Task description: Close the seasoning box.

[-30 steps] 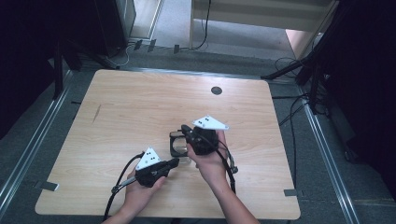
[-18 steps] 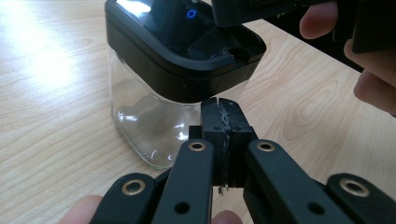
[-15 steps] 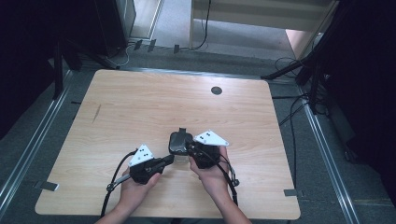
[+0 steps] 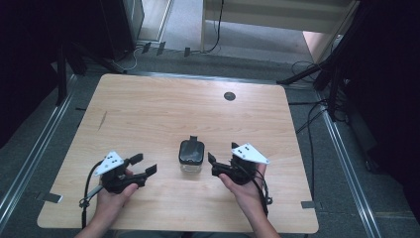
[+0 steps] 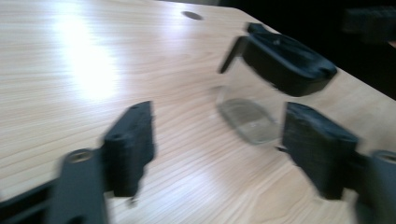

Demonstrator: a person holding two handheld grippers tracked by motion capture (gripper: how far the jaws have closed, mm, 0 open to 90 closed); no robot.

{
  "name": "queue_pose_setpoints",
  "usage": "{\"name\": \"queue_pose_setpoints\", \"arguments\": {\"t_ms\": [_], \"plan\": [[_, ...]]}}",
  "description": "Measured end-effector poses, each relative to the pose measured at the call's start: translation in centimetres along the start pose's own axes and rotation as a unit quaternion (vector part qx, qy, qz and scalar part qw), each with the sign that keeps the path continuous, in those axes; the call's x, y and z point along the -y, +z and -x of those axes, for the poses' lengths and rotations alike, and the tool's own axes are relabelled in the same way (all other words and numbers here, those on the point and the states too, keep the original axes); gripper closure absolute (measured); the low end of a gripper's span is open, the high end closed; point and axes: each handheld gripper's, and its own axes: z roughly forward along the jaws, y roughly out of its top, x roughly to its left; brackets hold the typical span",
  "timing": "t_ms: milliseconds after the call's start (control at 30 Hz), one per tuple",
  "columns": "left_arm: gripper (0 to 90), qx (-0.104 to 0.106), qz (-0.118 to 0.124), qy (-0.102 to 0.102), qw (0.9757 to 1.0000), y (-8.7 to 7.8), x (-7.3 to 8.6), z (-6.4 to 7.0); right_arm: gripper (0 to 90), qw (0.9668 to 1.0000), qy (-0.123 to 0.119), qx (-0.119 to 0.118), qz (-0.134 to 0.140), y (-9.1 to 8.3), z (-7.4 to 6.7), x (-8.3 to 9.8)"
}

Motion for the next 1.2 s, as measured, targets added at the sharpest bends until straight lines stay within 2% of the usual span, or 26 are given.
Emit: {"name": "queue_pose_setpoints", "arguments": {"t_ms": [100, 133, 233, 433, 467, 500, 567, 600, 633, 733, 833, 867, 900, 933, 1033, 1100, 1200], "plan": [[13.5, -0.002, 0.012, -0.012, 0.9998, -1.6, 0.1, -1.7, 13.6, 0.9995, 0.028, 0.012, -0.004, -1.2, 2.3, 1.3], [13.5, -0.006, 0.016, -0.015, 0.9997, -2.0, 0.2, -2.2, 13.6, 0.9995, 0.028, 0.012, -0.004, -1.2, 2.3, 1.3], [13.4, -0.031, 0.019, -0.025, 0.999, -3.2, 0.5, -3.5, 13.6, 0.9987, 0.045, 0.024, -0.004, -2.3, 4.0, 2.2], [13.4, -0.067, 0.021, -0.033, 0.997, -5.3, 0.9, -5.4, 13.7, 0.9971, 0.051, 0.054, -0.015, -4.6, 7.3, 4.6], [13.4, -0.075, 0.021, -0.033, 0.9964, -5.9, 1.0, -5.9, 13.7, 0.9961, 0.056, 0.065, -0.021, -5.3, 8.4, 5.3], [13.4, -0.075, 0.021, -0.033, 0.9964, -5.9, 1.0, -5.9, 13.7, 0.9961, 0.056, 0.065, -0.021, -5.3, 8.4, 5.3], [13.4, -0.086, 0.017, -0.038, 0.9954, -6.4, 1.2, -6.4, 13.8, 0.9947, 0.059, 0.08, -0.028, -6.1, 9.6, 6.2], [13.4, -0.092, 0.014, -0.039, 0.9949, -6.6, 1.2, -6.7, 13.9, 0.9928, 0.064, 0.095, -0.034, -7.0, 10.8, 7.1], [13.4, -0.095, 0.013, -0.041, 0.9946, -6.8, 1.3, -6.9, 13.9, 0.9928, 0.064, 0.095, -0.034, -7.0, 10.8, 7.1], [13.5, -0.117, 0.01, -0.038, 0.9923, -8.1, 1.8, -8.1, 14.4, 0.9898, 0.056, 0.125, -0.041, -8.5, 12.5, 8.4], [13.6, -0.138, 0.011, -0.041, 0.9895, -9.5, 2.0, -9.3, 15.1, 0.9866, 0.081, 0.135, -0.043, -9.9, 14.2, 9.5], [13.6, -0.159, 0.012, -0.036, 0.9865, -10.6, 2.3, -10.2, 15.4, 0.9861, 0.093, 0.134, -0.034, -10.8, 15.0, 9.7], [13.7, -0.159, 0.012, -0.036, 0.9865, -10.6, 2.3, -10.2, 15.4, 0.9861, 0.093, 0.134, -0.034, -10.8, 15.0, 9.7], [13.7, -0.171, 0.017, -0.041, 0.9843, -11.4, 2.5, -10.8, 16.5, 0.9845, 0.082, 0.15, -0.037, -11.5, 15.5, 9.8], [13.8, -0.189, 0.034, -0.047, 0.9802, -12.9, 2.7, -12.2, 16.5, 0.9844, 0.087, 0.148, -0.04, -11.9, 16.0, 10.3], [13.8, -0.18, 0.05, -0.069, 0.98, -13.5, 2.9, -12.9, 16.5, 0.9841, 0.096, 0.145, -0.034, -12.3, 16.2, 10.4], [13.8, -0.169, 0.056, -0.069, 0.9817, -13.4, 3.1, -12.9, 16.5, 0.9833, 0.098, 0.149, -0.034, -12.3, 16.2, 10.6]]}}
